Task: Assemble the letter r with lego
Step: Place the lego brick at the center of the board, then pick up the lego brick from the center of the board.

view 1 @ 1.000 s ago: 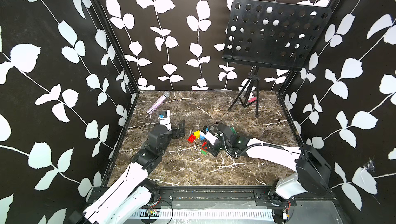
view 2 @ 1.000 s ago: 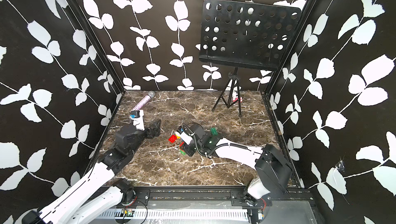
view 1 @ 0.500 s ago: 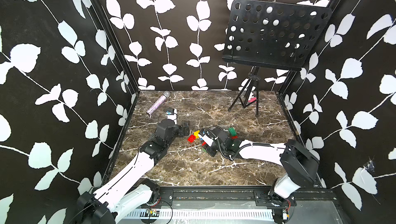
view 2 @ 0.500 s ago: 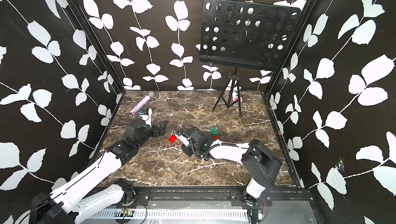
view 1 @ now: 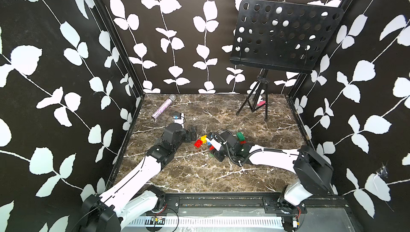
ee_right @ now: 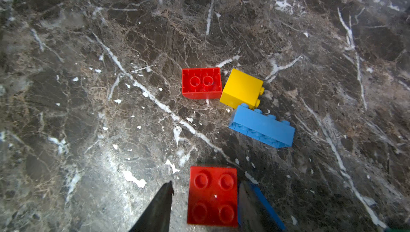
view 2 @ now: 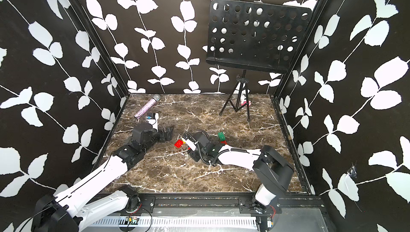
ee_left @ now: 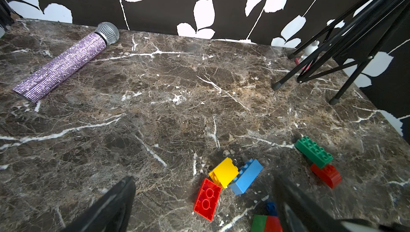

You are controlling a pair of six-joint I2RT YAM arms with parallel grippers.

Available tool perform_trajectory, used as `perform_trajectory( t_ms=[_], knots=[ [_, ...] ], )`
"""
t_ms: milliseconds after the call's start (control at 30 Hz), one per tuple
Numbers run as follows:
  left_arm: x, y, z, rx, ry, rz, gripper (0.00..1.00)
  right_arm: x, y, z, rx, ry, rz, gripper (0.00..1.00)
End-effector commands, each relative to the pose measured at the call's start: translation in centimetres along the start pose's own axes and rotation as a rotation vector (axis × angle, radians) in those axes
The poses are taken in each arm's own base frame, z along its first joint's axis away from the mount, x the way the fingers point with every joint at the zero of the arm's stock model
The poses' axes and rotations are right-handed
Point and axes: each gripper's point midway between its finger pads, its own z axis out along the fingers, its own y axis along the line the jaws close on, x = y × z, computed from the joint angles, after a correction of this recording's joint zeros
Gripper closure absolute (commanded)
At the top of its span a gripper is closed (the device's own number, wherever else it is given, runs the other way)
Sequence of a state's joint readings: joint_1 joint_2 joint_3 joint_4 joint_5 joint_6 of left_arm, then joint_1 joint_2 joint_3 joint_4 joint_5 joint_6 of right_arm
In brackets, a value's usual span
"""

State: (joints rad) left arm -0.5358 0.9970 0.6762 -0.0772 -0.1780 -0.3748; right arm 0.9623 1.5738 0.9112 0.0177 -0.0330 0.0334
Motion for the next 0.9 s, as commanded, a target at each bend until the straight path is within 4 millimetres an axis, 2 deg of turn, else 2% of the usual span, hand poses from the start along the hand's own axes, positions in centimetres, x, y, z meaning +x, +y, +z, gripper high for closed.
perform_trajectory(
  t_ms=[0, 100, 167, 300, 400, 567, 767, 867],
  knots=[
    [-0.4, -0.2, 0.0, 0.012, -0.005, -0.010, 0.02, -4.3, -0.3, -3.1, 0.018, -0.116, -0.003, 0.50],
    [-0.4, -0.3, 0.1, 0.016, 0.000, -0.006, 0.02, -5.0, -2.0, -4.8, 0.058, -0.142, 0.038, 0.50],
    [-0.5, -0.2, -0.1, 0.010, 0.002, -0.006, 0.02, -4.4, -5.3, -5.5, 0.117, -0.122, 0.132, 0.52],
    [-0.5, 0.2, -0.2, -0.018, 0.015, -0.010, 0.02, -0.4, -12.3, -5.8, 0.236, 0.009, 0.321, 0.54],
    [-0.2, 0.1, 0.0, -0.014, 0.032, -0.007, 0.02, 3.0, -15.5, -5.6, 0.272, 0.146, 0.416, 0.55],
    [0.3, 0.1, 0.6, -0.017, 0.053, -0.006, 0.02, 5.7, -17.2, -4.8, 0.284, 0.234, 0.457, 0.50],
    [0.8, 0.2, 1.2, -0.026, 0.078, -0.004, 0.02, 8.4, -17.3, -3.2, 0.281, 0.336, 0.475, 0.50],
    [1.0, 0.2, 1.4, -0.029, 0.093, 0.005, 0.02, 8.8, -17.3, -2.9, 0.278, 0.346, 0.484, 0.51]
  ],
)
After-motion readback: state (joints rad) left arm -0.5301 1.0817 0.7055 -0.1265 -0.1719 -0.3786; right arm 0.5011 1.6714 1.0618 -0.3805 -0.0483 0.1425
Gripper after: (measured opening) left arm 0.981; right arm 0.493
